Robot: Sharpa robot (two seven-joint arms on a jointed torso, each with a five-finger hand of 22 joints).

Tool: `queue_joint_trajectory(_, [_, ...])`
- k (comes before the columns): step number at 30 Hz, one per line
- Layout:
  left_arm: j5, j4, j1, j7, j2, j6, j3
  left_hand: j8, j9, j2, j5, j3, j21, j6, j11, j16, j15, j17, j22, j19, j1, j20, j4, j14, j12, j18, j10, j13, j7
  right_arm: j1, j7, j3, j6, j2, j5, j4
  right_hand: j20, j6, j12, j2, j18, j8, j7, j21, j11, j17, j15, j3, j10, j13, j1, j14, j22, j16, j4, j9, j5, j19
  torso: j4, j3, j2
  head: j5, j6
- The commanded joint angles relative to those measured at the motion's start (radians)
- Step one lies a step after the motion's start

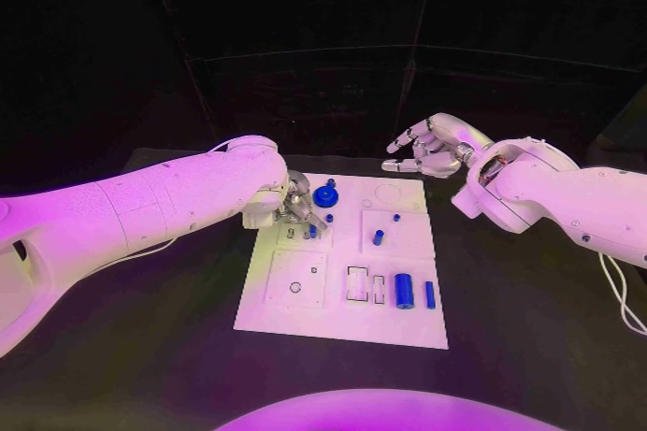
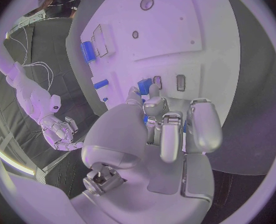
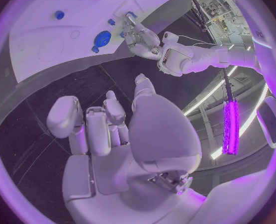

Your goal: Assemble the parts on the task board

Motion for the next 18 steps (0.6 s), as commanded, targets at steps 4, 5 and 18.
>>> queue_joint_trajectory(4, [-0.005, 0.004, 0.001, 0.017, -0.002, -0.006, 0.0, -0.005, 0.001, 0.028, 0.006, 0.081, 0.002, -0.021, -0.013, 0.006, -0.013, 0.262, -0.003, -0.008, 0.077, -0.006, -0.048, 0.105, -0.004, -0.004, -0.007, -0.004, -0.006, 0.002, 0.001, 0.001, -0.007, 0.003, -0.003, -0.001, -0.004, 0.001, -0.001, 0.008, 0.01, 0.005, -0.002, -0.006, -0.006, -0.001, -0.006, -0.006, 0.001, -0.001, 0.0, 0.043, -0.001, -0.004, 0.0, -0.001, 0.006, -0.006, -0.001, -0.0001, 0.001, 0.0, -0.003])
queue_joint_trajectory(5, [-0.002, 0.005, 0.001, 0.021, -0.003, -0.008, 0.0, -0.009, 0.0, 0.031, 0.019, 0.1, 0.002, -0.025, -0.015, 0.006, -0.015, 0.261, -0.002, -0.008, 0.096, -0.007, -0.06, 0.105, -0.007, -0.004, -0.01, -0.005, -0.007, 0.002, 0.002, 0.001, -0.004, 0.003, -0.002, -0.002, -0.004, 0.001, -0.001, 0.008, 0.01, 0.005, -0.002, -0.006, -0.006, -0.001, -0.006, -0.006, 0.001, -0.001, 0.0, 0.043, -0.001, -0.004, 0.0, -0.001, 0.006, -0.006, -0.0009, 0.0002, 0.001, 0.0, -0.003])
queue_joint_trajectory(18, [0.056, 0.029, 0.001, 0.045, -0.043, -0.054, 0.0, 0.003, 0.04, -0.192, 0.119, 0.709, -0.006, -0.044, -0.003, 0.004, -0.002, 0.257, 0.003, -0.016, -0.034, 0.002, -0.148, 0.104, -0.044, -0.003, -0.006, -0.044, 0.012, 0.002, 0.011, 0.001, 0.013, 0.006, 0.012, -0.007, -0.004, 0.0, 0.0, 0.01, 0.01, 0.005, -0.001, -0.007, -0.006, 0.0, -0.006, -0.006, 0.001, -0.001, -0.001, 0.043, -0.001, -0.004, 0.001, -0.001, 0.009, -0.006, 0.0014, 0.0008, -0.001, -0.002, -0.007])
